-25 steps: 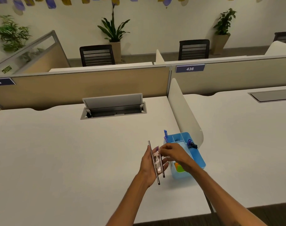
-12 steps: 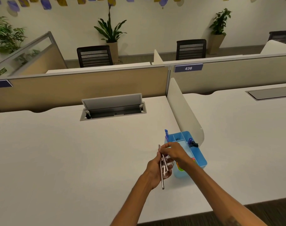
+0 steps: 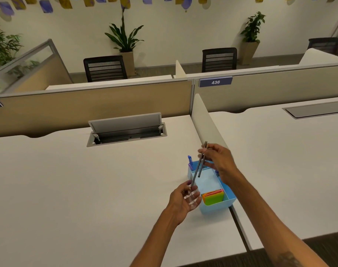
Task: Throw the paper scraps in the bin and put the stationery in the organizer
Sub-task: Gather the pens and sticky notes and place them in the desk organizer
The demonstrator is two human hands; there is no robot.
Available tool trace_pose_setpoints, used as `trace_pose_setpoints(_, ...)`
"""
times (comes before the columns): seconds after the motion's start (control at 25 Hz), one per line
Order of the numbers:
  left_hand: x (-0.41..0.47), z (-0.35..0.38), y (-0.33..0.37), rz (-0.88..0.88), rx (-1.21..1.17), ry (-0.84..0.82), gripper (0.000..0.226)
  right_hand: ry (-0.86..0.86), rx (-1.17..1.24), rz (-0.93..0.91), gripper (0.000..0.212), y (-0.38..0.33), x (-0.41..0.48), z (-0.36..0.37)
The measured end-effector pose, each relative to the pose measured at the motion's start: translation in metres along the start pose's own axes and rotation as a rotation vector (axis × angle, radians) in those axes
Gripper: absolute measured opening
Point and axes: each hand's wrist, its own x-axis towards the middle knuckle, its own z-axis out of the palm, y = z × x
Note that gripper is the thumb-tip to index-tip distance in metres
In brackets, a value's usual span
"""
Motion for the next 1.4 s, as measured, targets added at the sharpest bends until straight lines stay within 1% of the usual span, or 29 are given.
trace_pose_setpoints(0.04,0.001,0.003,0.0,0.016,0.015,0.009,0.025,0.071,-0.05,-0.089,0.011,-0.003,0.005,-0.004)
trace_pose_setpoints(0.12,0.003,0.007,-0.004,0.049,0.051,0.018,0.025,0.203,-0.253,-0.251,0.014,-0.002,0.017,-0.01)
trace_pose_setpoints(0.2,0.004,0.009,-0.008,0.07,0.066,0.018,0.027,0.262,-0.422,-0.343,0.018,0.006,0.031,-0.011)
trace_pose_setpoints(0.32,0.007,0.009,-0.01,0.081,0.052,0.011,0.028,0.22,-0.531,-0.395,0.018,0.025,0.049,-0.009)
trace_pose_setpoints(0.48,0.008,0.006,-0.004,0.075,-0.022,0.006,0.025,0.135,-0.619,-0.354,0.018,0.053,0.066,-0.008)
trace_pose_setpoints(0.72,-0.001,-0.002,0.003,0.056,-0.102,-0.066,0.032,0.088,-0.648,-0.28,0.02,0.078,0.078,-0.006)
trace_pose_setpoints(0.84,-0.001,-0.005,0.005,0.088,-0.082,-0.059,0.031,0.063,-0.626,-0.272,0.018,0.085,0.076,-0.003)
trace_pose_setpoints(0.96,-0.004,-0.004,0.003,0.136,-0.061,-0.068,0.031,0.056,-0.684,-0.276,0.019,0.089,0.071,-0.005)
trace_pose_setpoints(1.04,-0.008,-0.002,0.002,0.163,-0.048,-0.096,0.031,0.038,-0.677,-0.27,0.025,0.088,0.064,-0.009)
trace_pose_setpoints(1.12,-0.013,-0.001,0.002,0.176,0.006,-0.118,0.03,0.024,-0.659,-0.26,0.036,0.084,0.055,-0.009)
trace_pose_setpoints(1.2,-0.017,-0.001,0.002,0.176,0.055,-0.129,0.03,0.087,-0.649,-0.28,0.041,0.08,0.042,-0.007)
trace_pose_setpoints(1.28,-0.017,-0.003,0.0,0.17,0.054,-0.144,0.03,0.15,-0.614,-0.356,0.036,0.078,0.025,-0.004)
trace_pose_setpoints(1.32,-0.017,-0.004,-0.001,0.167,0.046,-0.15,0.031,0.14,-0.596,-0.391,0.031,0.078,0.016,-0.003)
trace_pose_setpoints(1.4,-0.014,-0.006,-0.005,0.167,0.041,-0.148,0.033,0.03,-0.61,-0.423,0.022,0.078,-0.002,-0.002)
